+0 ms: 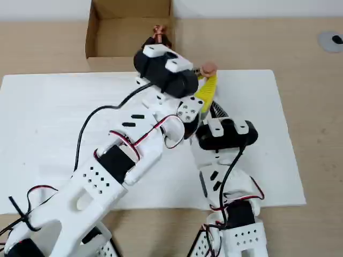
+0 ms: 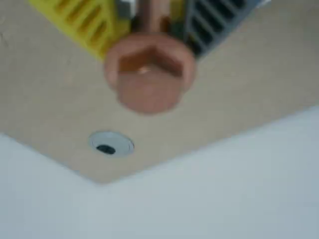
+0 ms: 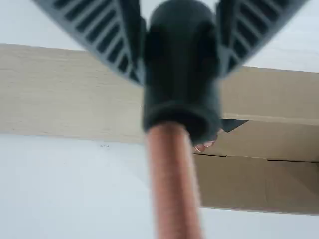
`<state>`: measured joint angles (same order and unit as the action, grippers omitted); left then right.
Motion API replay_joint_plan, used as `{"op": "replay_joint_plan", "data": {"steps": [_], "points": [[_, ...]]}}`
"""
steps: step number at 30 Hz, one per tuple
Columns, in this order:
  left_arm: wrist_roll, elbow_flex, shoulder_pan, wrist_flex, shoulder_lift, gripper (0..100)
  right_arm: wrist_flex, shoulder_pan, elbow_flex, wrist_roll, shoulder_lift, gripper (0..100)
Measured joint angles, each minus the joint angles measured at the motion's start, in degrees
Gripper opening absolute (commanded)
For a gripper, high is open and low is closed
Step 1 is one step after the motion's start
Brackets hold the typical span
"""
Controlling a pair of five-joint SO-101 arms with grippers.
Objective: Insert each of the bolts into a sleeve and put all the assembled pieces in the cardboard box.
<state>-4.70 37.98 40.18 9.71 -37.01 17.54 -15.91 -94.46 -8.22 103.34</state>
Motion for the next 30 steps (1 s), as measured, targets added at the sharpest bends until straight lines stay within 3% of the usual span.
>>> {"op": "replay_joint_plan", "data": {"steps": [30], "points": [[-6.9, 0.0, -1.1, 1.5, 0.4, 1, -0.1, -0.3, 0.2, 0.0, 0.0, 0.9]]}}
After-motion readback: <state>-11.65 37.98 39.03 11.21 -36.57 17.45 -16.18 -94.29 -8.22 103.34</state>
